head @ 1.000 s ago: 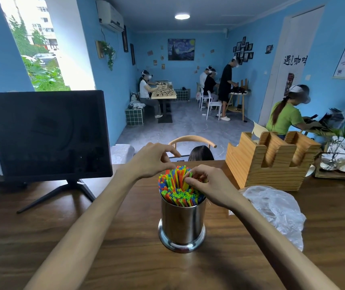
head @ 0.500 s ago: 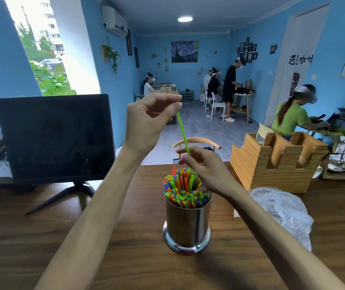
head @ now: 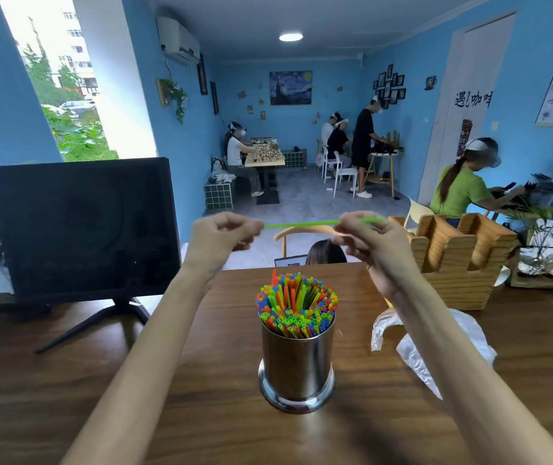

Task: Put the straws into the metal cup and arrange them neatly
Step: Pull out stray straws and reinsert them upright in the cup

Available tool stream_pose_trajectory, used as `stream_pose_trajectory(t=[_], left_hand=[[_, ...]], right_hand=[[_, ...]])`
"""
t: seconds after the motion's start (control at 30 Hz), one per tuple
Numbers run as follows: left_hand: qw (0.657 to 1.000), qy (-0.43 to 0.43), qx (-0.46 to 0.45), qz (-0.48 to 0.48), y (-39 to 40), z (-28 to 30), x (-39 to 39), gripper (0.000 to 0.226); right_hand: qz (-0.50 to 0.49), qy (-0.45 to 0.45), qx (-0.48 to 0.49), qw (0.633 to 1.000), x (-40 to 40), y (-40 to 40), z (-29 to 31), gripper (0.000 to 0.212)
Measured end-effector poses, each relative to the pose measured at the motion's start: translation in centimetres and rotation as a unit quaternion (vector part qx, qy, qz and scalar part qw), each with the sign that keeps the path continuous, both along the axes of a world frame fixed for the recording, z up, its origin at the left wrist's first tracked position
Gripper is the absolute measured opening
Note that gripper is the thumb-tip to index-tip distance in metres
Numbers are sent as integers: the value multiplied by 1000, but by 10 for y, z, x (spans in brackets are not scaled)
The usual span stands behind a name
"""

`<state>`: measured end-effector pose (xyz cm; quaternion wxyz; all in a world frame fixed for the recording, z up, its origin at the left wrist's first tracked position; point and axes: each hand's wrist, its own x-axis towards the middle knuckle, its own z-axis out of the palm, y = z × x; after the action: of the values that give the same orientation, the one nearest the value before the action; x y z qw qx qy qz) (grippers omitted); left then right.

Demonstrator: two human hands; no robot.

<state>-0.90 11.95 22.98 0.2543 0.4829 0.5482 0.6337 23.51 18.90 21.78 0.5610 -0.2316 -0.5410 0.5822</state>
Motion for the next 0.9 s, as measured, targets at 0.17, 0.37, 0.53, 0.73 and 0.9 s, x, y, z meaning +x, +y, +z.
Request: stream_pose_trajectory(t=[0.17, 0.37, 0.53, 0.73, 0.9], left_hand=[[969, 209, -122, -41, 19, -41, -2, 15], [941, 295, -167, -16, 30, -64, 4, 20], [934, 316, -168, -2, 31, -66, 4, 10], [932, 314, -184, -3, 30, -60, 0, 6], [943, 310, -122, -22, 29, -50, 4, 12]], right_hand=[[-70, -21, 87, 994, 1, 5, 11, 8], [-108, -176, 187, 960, -14, 9, -7, 17], [-82, -314, 224, 919, -28, 8, -36, 17], [-58, -404, 250, 878, -33, 5, -56, 31], [-66, -433, 251, 864, -34, 2, -59, 33]])
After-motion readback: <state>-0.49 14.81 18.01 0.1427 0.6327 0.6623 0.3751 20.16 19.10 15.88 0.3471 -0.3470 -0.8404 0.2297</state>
